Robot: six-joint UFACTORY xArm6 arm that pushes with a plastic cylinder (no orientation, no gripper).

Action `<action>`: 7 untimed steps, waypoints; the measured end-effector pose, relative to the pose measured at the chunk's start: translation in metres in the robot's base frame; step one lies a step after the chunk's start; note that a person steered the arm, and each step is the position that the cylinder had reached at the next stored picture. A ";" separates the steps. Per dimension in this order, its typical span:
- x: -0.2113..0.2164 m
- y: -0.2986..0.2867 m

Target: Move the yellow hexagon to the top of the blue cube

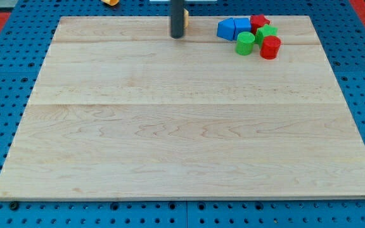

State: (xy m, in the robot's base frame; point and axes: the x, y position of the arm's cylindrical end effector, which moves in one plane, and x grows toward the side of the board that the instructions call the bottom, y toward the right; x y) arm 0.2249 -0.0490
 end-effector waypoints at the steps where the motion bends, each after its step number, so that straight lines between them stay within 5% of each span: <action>1: -0.033 -0.051; 2: -0.033 -0.043; 4: -0.030 0.066; 6: 0.013 0.084; 7: -0.004 0.049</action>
